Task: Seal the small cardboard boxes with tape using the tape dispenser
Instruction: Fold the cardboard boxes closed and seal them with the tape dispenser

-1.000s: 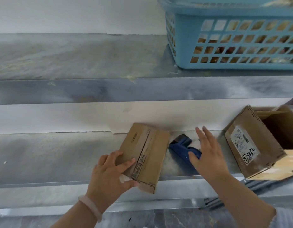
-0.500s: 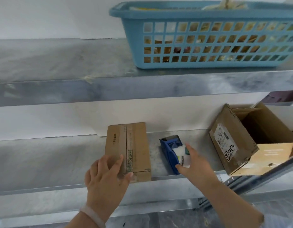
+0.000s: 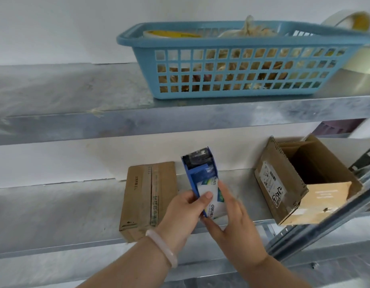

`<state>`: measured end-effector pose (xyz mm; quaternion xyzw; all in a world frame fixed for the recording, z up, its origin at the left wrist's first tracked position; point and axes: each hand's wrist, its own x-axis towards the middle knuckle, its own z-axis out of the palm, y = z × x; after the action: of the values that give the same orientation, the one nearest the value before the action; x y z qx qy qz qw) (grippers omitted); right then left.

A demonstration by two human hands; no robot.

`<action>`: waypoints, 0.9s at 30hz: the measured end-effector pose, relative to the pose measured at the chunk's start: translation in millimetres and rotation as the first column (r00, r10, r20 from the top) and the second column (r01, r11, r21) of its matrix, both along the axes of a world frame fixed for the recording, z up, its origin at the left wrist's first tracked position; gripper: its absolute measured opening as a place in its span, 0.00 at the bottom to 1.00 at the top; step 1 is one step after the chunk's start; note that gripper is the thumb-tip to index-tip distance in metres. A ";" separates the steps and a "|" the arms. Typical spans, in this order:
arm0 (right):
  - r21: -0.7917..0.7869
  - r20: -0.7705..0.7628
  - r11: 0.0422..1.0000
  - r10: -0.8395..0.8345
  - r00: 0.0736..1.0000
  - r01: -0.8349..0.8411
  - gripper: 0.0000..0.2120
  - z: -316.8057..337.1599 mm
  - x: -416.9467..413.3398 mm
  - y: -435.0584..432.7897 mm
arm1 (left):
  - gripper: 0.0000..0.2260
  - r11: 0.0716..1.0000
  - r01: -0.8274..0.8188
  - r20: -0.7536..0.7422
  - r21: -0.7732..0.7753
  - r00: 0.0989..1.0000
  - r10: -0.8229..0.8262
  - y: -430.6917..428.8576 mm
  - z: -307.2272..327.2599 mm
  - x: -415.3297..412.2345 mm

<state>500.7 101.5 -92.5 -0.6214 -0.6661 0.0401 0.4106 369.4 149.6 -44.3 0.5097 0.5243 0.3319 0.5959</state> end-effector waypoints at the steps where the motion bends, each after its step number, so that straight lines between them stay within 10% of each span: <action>1: -0.007 -0.017 0.999 0.040 0.999 -0.040 0.40 1.2 0.1 -0.6 | 0.11 1.000 -0.030 0.024 -0.003 0.999 0.030 0.1 1.4 0.6; 5: 0.012 -0.290 0.974 0.221 0.931 -0.227 0.28 10.7 9.7 0.4 | 0.17 0.995 -0.071 0.138 -0.066 0.987 0.080 6.5 10.9 -7.3; 10: -0.221 -0.718 0.972 -0.110 0.687 -0.076 0.16 34.6 38.2 18.0 | 0.11 0.984 0.000 0.390 -0.176 0.918 0.070 8.2 17.1 -19.3; 13: -0.382 -0.917 0.859 -0.308 0.253 -0.340 0.15 42.3 45.9 30.6 | 0.13 0.972 0.082 0.558 -0.220 0.828 0.057 3.6 19.7 -22.5; 17: -0.143 -0.946 0.770 -0.291 -0.142 -0.622 0.19 44.4 33.5 26.3 | 0.15 0.966 0.124 0.643 -0.228 0.764 0.054 0.2 20.5 -24.6; 21: 0.035 -0.949 0.728 -0.190 -0.251 -0.684 0.20 46.3 20.1 24.5 | 0.16 0.956 0.132 0.673 -0.261 0.735 0.082 1.0 15.3 -26.5; 27: 0.097 -0.946 0.776 -0.123 -0.300 -0.623 0.28 50.2 24.4 29.2 | 0.18 0.949 0.117 0.387 -0.292 0.922 0.006 6.2 2.2 -37.5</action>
<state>525.1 130.8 -42.3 -0.2496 -0.1766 0.7576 0.5767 331.9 155.8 -42.1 0.3501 0.4282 0.3218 0.7684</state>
